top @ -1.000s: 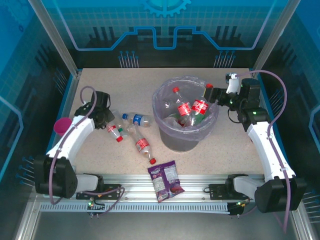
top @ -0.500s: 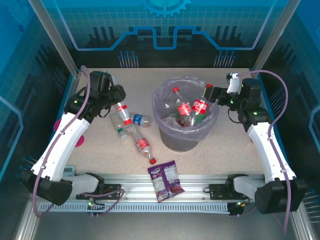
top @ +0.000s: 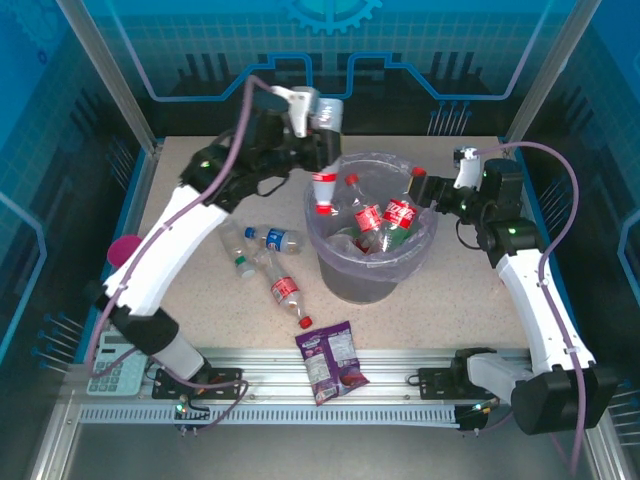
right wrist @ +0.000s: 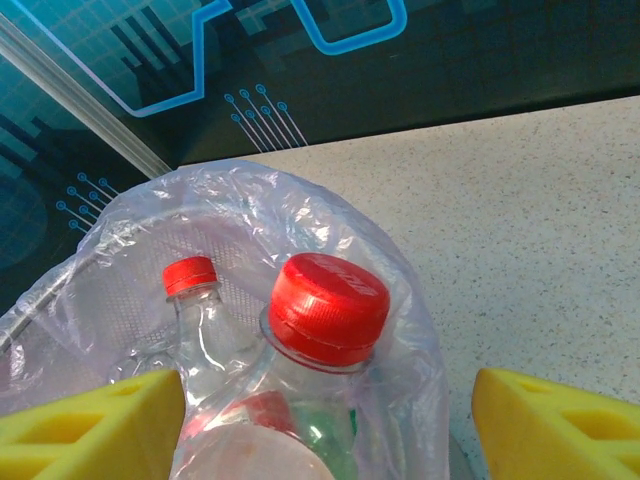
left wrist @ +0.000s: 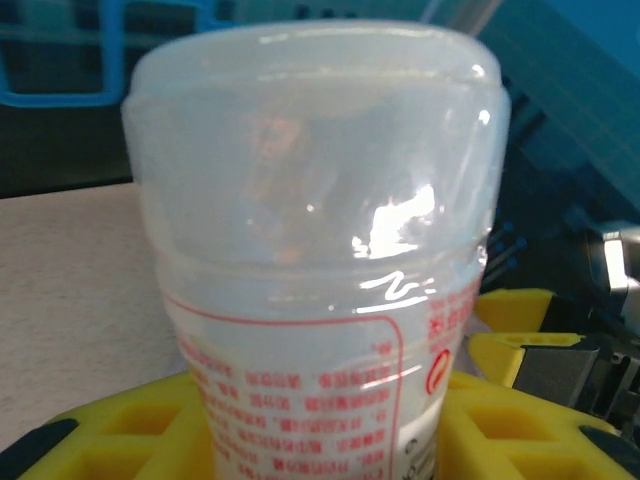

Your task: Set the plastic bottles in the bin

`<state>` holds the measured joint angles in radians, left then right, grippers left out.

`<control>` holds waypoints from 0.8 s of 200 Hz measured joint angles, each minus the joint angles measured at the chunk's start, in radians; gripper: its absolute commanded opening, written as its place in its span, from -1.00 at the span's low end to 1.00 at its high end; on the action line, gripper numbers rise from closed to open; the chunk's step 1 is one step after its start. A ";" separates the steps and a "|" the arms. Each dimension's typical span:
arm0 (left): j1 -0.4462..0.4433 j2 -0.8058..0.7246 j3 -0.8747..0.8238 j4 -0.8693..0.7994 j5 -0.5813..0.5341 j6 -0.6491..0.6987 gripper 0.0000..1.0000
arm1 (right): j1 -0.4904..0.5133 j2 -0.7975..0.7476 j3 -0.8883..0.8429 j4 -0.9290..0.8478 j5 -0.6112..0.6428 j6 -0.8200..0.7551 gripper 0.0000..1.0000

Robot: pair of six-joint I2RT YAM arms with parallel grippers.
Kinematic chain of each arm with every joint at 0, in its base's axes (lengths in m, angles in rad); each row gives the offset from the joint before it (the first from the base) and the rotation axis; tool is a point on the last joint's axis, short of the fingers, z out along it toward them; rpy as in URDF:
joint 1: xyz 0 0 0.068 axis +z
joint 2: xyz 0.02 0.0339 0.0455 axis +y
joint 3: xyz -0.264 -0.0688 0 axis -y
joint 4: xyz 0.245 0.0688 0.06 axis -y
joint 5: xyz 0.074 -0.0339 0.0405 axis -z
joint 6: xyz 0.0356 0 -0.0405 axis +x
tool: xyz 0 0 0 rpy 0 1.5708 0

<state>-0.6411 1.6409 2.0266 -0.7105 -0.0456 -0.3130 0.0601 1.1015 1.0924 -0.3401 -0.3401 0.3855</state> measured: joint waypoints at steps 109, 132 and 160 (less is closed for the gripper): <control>-0.083 0.211 -0.010 -0.009 0.086 0.029 -0.10 | 0.012 -0.011 0.002 -0.018 0.022 0.000 0.53; -0.084 0.211 -0.058 -0.012 0.119 -0.003 -0.02 | 0.012 -0.011 0.002 -0.018 0.022 0.000 0.53; -0.084 0.211 -0.097 -0.005 0.160 -0.040 0.20 | 0.012 -0.011 0.007 -0.018 0.022 -0.001 0.53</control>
<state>-0.7250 1.8515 1.9297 -0.7155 0.1146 -0.3527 0.0723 1.0904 1.0992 -0.3584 -0.3180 0.3847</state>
